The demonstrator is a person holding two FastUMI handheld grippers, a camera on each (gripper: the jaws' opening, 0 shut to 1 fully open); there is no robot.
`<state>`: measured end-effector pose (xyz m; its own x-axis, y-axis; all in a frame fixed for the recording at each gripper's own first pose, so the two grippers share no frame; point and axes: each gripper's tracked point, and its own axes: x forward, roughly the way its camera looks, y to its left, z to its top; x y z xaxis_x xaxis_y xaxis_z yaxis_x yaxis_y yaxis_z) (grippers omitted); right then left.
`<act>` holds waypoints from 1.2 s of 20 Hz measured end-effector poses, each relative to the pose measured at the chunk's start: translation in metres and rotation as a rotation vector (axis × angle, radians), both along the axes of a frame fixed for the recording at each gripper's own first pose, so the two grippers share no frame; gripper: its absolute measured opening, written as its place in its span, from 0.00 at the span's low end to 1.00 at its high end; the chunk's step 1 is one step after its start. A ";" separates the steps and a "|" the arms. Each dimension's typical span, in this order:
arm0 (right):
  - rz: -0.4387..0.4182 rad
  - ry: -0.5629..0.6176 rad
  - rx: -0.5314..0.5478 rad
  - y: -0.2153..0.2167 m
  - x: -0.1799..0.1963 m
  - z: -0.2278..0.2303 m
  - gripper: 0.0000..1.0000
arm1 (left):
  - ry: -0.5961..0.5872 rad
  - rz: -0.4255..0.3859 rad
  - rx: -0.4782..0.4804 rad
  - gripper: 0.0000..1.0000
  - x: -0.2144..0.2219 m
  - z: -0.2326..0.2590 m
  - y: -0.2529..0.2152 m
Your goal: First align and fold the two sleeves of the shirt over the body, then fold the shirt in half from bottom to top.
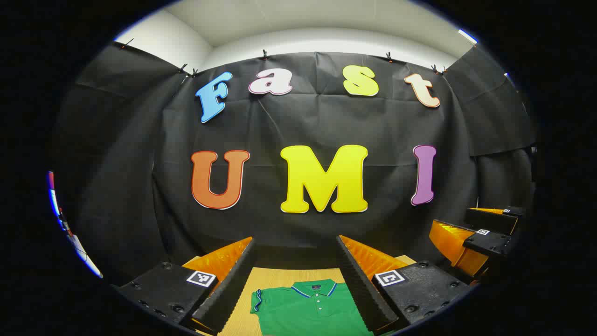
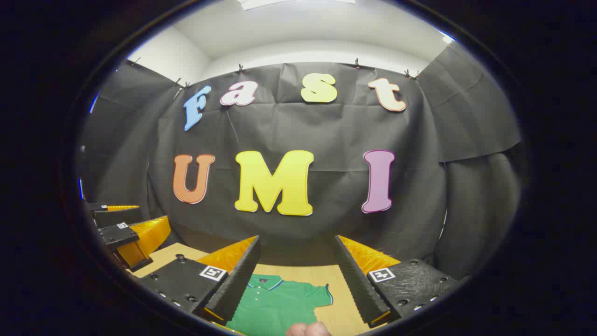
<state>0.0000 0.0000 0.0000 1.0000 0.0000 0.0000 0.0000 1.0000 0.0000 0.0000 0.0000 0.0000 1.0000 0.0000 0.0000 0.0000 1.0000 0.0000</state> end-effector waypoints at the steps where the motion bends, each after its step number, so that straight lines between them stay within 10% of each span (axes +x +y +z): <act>1: 0.000 -0.002 -0.001 -0.001 0.002 0.000 0.97 | 0.003 0.002 0.001 1.00 0.001 0.000 0.000; 24: 0.022 0.042 0.003 -0.016 0.022 -0.013 0.95 | 0.022 0.020 0.009 1.00 0.017 -0.006 -0.007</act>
<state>0.0219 -0.0158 -0.0130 0.9989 0.0224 -0.0415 -0.0223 0.9997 0.0034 0.0165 -0.0073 -0.0057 0.9996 0.0199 -0.0217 -0.0197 0.9998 0.0097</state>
